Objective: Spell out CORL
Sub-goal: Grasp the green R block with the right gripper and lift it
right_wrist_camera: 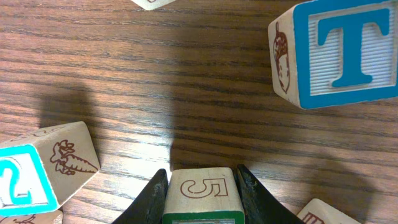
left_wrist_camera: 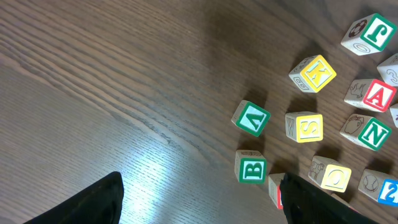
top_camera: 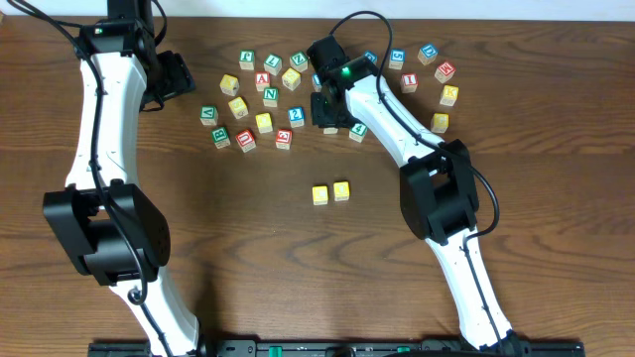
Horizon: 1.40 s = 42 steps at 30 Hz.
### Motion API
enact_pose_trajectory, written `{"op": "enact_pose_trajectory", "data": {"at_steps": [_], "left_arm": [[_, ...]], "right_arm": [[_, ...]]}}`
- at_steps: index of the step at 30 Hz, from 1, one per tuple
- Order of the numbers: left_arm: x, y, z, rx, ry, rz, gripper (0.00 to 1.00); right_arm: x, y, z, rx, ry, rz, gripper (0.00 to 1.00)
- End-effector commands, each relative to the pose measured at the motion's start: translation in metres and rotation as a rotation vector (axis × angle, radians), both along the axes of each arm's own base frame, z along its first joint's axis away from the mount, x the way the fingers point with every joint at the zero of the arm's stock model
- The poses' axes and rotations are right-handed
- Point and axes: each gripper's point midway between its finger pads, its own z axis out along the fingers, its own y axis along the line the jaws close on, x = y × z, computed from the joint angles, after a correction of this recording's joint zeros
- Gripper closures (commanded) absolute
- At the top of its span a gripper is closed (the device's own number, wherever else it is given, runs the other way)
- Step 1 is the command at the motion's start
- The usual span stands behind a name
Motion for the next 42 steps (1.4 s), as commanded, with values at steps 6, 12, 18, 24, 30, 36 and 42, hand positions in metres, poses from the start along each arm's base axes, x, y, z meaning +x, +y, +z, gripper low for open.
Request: {"op": "enact_pose_trajectory", "data": {"at_steps": [6, 12, 18, 24, 30, 36, 42], "left_arm": [[0.005, 0.003, 0.012, 0.02, -0.027, -0.011, 0.2], [0.005, 0.003, 0.012, 0.021, -0.027, -0.011, 0.2], [0.005, 0.003, 0.012, 0.021, -0.027, -0.011, 0.2], [0.005, 0.003, 0.012, 0.021, -0.027, -0.011, 0.2], [0.005, 0.003, 0.012, 0.02, -0.027, -0.011, 0.2], [0.005, 0.003, 0.012, 0.021, -0.027, -0.011, 0.2], [0.005, 0.003, 0.012, 0.021, -0.027, -0.011, 0.2]], "right_arm": [[0.005, 0.003, 0.037, 0.012, -0.064, 0.025, 0.77], [0.002, 0.001, 0.042, 0.002, -0.063, 0.05, 0.8], [-0.002, -0.001, 0.041, -0.006, -0.047, 0.05, 0.85], [-0.005, -0.002, 0.062, -0.004, -0.069, 0.079, 0.84], [-0.016, -0.008, 0.103, -0.002, -0.096, 0.106, 0.82], [-0.057, -0.035, 0.126, -0.071, 0.014, 0.103, 0.81], [-0.107, -0.06, 0.097, -0.186, 0.241, 0.116, 0.8]]}}
